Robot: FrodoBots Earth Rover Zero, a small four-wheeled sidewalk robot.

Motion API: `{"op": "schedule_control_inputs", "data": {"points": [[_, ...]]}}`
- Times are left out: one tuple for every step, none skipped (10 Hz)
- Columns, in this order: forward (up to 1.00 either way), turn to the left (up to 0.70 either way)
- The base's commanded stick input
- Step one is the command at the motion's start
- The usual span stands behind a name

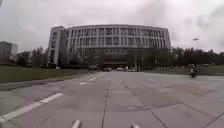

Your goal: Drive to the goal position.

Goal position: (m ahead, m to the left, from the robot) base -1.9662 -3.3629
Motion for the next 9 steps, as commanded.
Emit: {"op": "schedule_control_inputs", "data": {"points": [[0.70,0.00],[0.70,0.00],[0.70,0.00],[0.70,0.00],[0.70,0.00],[0.70,0.00],[0.70,0.00],[0.70,0.00],[0.59,0.00]]}}
